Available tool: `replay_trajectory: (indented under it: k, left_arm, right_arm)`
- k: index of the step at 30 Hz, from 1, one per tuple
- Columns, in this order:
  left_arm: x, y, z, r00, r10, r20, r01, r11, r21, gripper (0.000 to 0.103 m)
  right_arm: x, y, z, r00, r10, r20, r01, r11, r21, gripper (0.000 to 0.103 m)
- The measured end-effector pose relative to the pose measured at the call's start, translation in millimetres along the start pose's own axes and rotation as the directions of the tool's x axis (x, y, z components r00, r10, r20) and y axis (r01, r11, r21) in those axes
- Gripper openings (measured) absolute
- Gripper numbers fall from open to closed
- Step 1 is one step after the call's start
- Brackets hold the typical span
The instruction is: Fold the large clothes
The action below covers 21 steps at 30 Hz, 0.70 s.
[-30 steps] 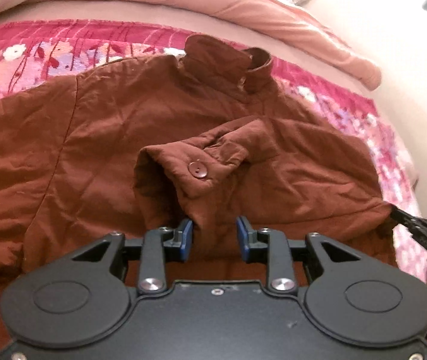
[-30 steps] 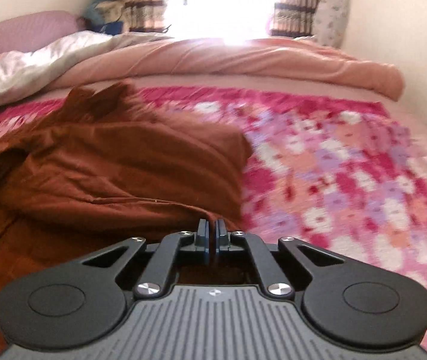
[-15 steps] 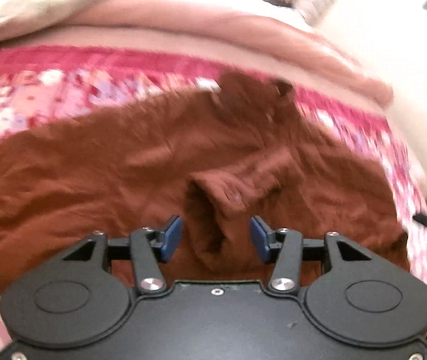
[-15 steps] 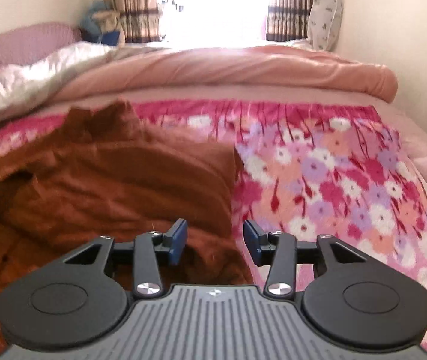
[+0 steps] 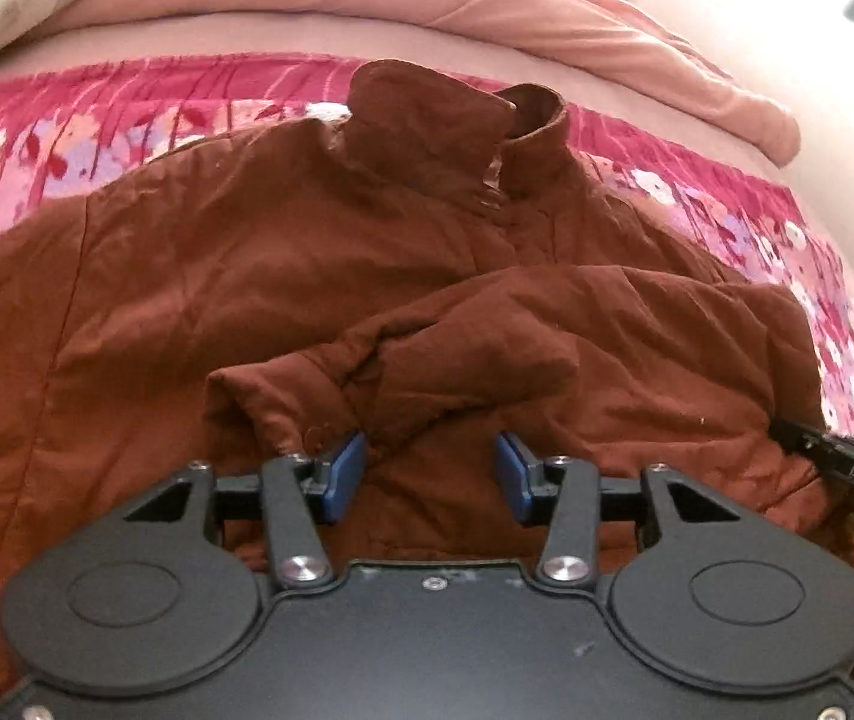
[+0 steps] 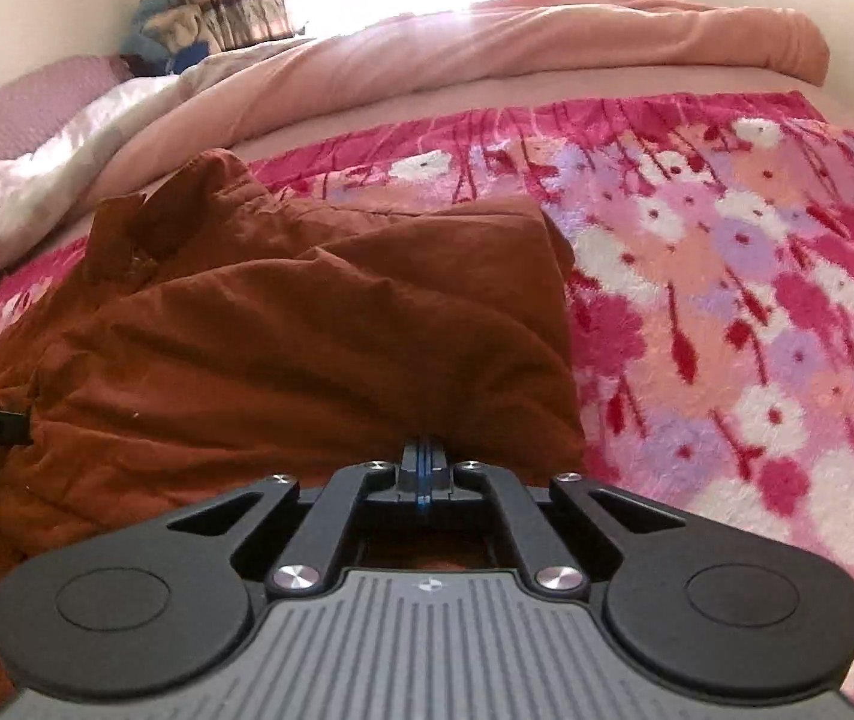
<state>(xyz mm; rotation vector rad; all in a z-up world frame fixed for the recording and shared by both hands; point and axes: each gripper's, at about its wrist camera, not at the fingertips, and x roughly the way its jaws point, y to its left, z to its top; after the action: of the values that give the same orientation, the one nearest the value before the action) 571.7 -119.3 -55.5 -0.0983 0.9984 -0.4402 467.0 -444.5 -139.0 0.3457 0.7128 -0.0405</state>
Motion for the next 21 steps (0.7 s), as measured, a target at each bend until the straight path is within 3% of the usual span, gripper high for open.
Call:
replay_trajectory:
  k: [4,7,10,12,13,19,21]
  left_arm:
    - [-32.7,4.8,-7.3,0.999,0.011,0.045,-0.011,1.000,-0.007,0.048]
    - [-47.6,16.2,-23.9,0.999,0.030,0.037,-0.029,1.000,-0.005,0.048]
    - [-40.8,27.9,-38.1,0.998,0.070,-0.005,-0.070,0.998,0.004,0.048]
    - [-22.5,40.0,-47.5,0.998,0.061,-0.022,-0.062,0.997,-0.040,0.054]
    - [-23.3,40.4,-51.8,0.998,0.059,0.024,-0.058,0.998,-0.039,0.054]
    - [-60.2,56.1,-64.7,0.998,0.034,0.050,-0.030,0.997,-0.074,0.053]
    - [-86.5,76.1,-73.2,0.992,0.087,0.096,-0.079,0.993,-0.085,0.053]
  right_arm:
    - [-28.4,-0.3,0.2,1.000,0.006,0.007,-0.006,1.000,0.007,0.000]
    - [-46.5,-1.1,-11.4,1.000,0.010,-0.017,-0.010,1.000,-0.021,0.000]
    - [-47.6,-3.3,-26.1,0.998,0.009,-0.056,-0.010,1.000,-0.017,0.000]
    - [-39.8,-5.4,-34.3,0.998,0.018,-0.053,-0.018,1.000,0.005,0.000]
    - [-37.2,-5.8,-36.6,0.999,0.021,-0.035,-0.021,1.000,0.013,0.000]
    - [-45.4,3.4,-35.1,0.999,-0.027,-0.018,0.027,1.000,0.000,0.000]
    - [-57.9,8.8,-35.2,0.999,-0.032,0.007,0.032,0.999,-0.003,0.001]
